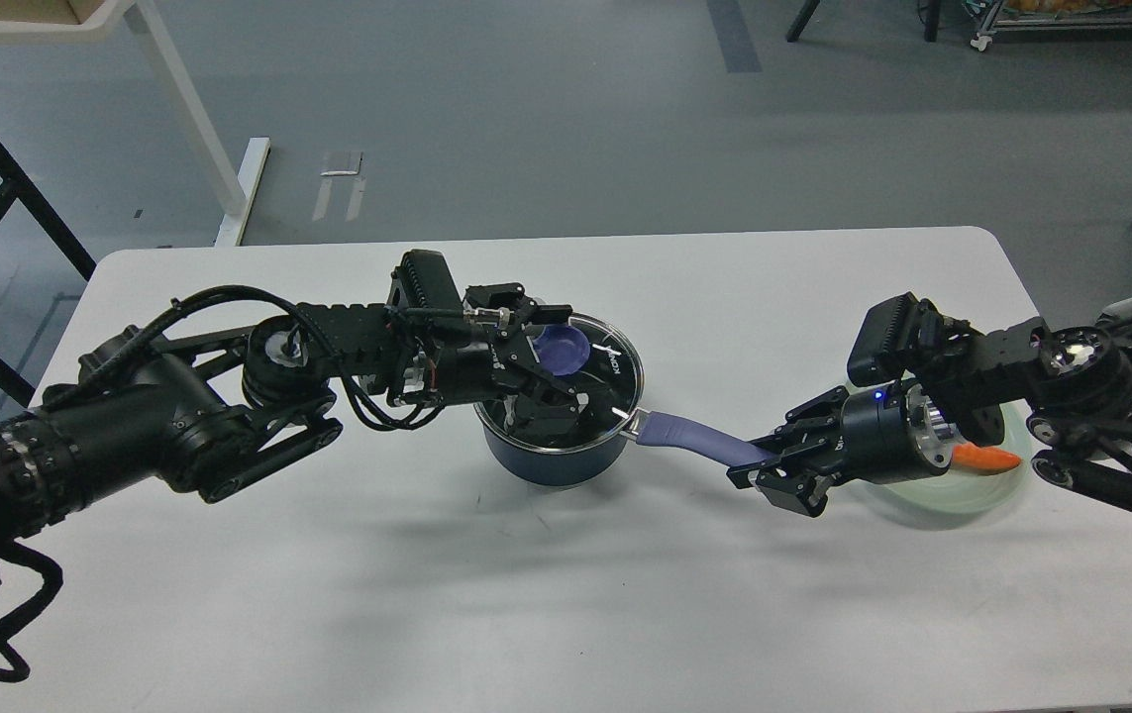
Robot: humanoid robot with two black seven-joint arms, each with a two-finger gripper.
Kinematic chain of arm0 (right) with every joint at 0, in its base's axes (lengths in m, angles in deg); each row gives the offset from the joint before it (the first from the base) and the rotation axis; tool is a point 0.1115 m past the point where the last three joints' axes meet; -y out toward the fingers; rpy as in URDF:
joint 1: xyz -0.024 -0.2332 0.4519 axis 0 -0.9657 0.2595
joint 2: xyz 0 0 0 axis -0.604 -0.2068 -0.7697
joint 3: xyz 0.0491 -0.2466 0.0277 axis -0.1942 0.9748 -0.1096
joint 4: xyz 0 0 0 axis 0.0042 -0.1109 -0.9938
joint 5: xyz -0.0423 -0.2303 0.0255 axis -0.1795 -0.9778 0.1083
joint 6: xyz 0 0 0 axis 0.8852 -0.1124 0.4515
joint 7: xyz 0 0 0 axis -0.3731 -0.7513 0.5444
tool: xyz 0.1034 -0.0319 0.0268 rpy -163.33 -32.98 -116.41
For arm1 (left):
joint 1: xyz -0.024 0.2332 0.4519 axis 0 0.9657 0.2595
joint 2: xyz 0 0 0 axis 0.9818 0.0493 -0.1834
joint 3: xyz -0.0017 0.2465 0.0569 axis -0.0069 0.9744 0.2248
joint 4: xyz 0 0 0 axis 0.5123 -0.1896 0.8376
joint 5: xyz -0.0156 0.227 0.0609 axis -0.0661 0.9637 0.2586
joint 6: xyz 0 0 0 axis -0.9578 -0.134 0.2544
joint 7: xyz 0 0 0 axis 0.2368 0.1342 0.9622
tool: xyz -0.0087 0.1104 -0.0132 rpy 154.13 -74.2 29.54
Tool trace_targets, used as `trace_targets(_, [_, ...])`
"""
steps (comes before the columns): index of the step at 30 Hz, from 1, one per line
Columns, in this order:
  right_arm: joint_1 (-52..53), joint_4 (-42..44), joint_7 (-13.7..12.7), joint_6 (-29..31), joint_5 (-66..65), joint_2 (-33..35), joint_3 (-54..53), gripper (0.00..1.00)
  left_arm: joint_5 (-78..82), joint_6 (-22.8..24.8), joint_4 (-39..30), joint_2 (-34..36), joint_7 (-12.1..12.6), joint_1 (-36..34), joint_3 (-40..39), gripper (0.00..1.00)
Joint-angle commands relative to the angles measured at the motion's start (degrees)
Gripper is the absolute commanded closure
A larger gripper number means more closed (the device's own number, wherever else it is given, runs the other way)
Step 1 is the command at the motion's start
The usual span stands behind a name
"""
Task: Open pot lid
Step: 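Close the left gripper on the purple lid knob, then lift the glass lid off the pan and carry it toward the left arm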
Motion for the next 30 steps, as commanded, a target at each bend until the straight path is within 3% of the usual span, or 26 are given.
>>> trace_targets(1, [0.0,0.0,0.0,0.0,0.0,0.0,0.0,0.68,-2.0,0.1,0.8,-0.1,0.0,0.1,0.0,0.05])
trace_targets(4, [0.0,0.0,0.0,0.0,0.0,0.0,0.0,0.68,-3.6,0.2,0.8,0.0,0.0,0.2,0.0,0.12])
trace_targets(10, [0.0,0.0,0.0,-0.1,0.0,0.0,0.0,0.67,-3.4,0.3,0.8,0.0,0.0,0.4,0.1,0.55])
trace_targets(12, [0.0,0.0,0.0,-0.1,0.0,0.0,0.0,0.67,-3.4,0.3,0.8,0.1,0.0,0.4,0.7,0.64])
trace_targets(22, [-0.1,0.0,0.0,-0.1,0.0,0.0,0.0,0.67,-5.4,0.1,-1.5,2.6,0.0,-2.0,0.4,0.66])
trace_targets(30, [-0.1,0.0,0.0,-0.1,0.1,0.5,0.0,0.67,-9.8,-0.3,-9.6,17.6,0.0,-3.6,0.4,0.65])
